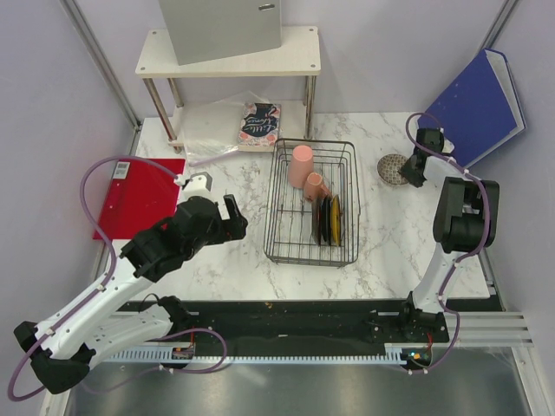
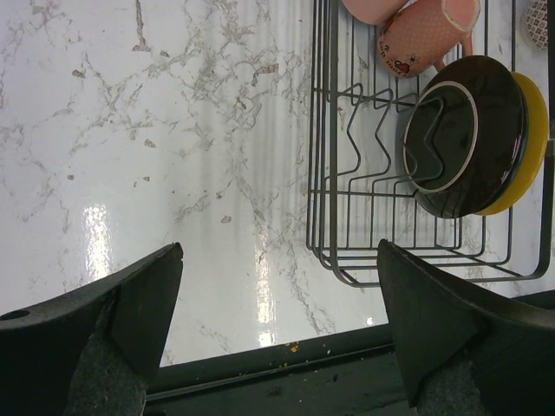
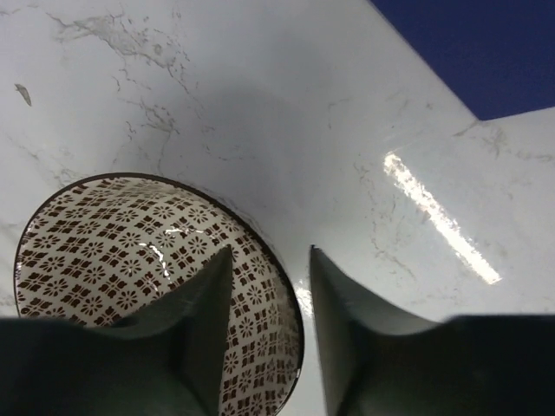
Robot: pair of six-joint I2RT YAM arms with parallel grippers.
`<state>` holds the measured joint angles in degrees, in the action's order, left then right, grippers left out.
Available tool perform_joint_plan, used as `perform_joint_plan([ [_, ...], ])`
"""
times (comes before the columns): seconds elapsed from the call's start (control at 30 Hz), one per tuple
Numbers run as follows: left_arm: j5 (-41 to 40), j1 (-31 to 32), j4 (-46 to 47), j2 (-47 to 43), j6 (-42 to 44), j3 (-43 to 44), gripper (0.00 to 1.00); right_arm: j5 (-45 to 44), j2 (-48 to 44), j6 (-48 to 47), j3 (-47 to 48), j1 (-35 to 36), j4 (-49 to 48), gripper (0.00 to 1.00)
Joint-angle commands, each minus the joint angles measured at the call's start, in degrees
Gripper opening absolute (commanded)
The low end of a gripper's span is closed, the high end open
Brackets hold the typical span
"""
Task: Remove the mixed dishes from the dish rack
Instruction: Place the bowl at the center of the board, then pick up the cup from the dish rack.
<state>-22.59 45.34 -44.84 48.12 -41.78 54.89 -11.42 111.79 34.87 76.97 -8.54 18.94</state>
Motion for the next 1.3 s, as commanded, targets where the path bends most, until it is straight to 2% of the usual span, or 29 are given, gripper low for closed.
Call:
perform_joint_plan([
  [0.0, -2.2, -0.1, 2.1, -0.5, -1.5, -0.6, 0.99, 1.4, -0.8, 0.5, -0.8, -0.3, -1.0, 0.53],
  [0.2, -1.5, -0.1, 2.8, -0.1, -1.7, -1.4, 0.99, 7.0, -6.0, 4.9, -3.0, -0.1, -1.3, 0.68],
  [0.4, -1.8, -0.1, 2.9, -0.4, -1.8, -1.1, 0.99, 9.0, -15.3, 7.9, -5.2, 1.0, 0.6, 0.75],
  [0.6, -1.7, -0.1, 4.2, 0.4, -1.0, -0.1, 0.99, 13.5, -23.6, 8.5, -5.4, 5.6, 4.3, 0.77],
  [0.7, -1.5, -0.1, 6.0, 1.6, -0.1, 0.1, 0.99, 12.1, -28.5, 4.3, -5.1, 13.2, 4.5, 0.76],
  [0.73, -1.5, -0.1, 6.4, 2.0, 0.2, 0.0, 0.99, 9.7, -29.6, 0.8, -4.8, 18.3, 4.1, 0.75],
  [0.83, -1.2, -0.1, 7.8, 4.3, 0.6, 0.4, 0.99, 5.3, -32.9, -5.3, -4.9, 27.6, 0.9, 0.75],
  [0.93, -0.3, -0.1, 8.0, 6.8, 0.6, 1.5, 0.99, -0.2, -33.9, -9.8, -7.8, 33.0, -3.6, 0.76],
  [1.13, 1.5, -0.1, 8.2, 5.7, -0.7, -1.1, 0.99, 1.9, -32.5, -13.7, -13.1, 36.2, -16.8, 0.87],
  [1.17, 1.7, -0.1, 8.4, 5.1, -0.8, -2.4, 0.99, 1.9, -31.2, -15.1, -12.8, 36.7, -17.5, 0.89],
  [1.2, 1.8, -0.1, 8.3, 4.4, -0.9, -3.0, 0.99, 2.7, -30.2, -17.4, -12.1, 37.4, -17.8, 0.97],
  [1.27, 2.4, -0.1, 9.2, 2.4, -0.9, -5.1, 0.99, 2.9, -26.5, -19.7, -8.9, 38.6, -16.6, 0.98],
])
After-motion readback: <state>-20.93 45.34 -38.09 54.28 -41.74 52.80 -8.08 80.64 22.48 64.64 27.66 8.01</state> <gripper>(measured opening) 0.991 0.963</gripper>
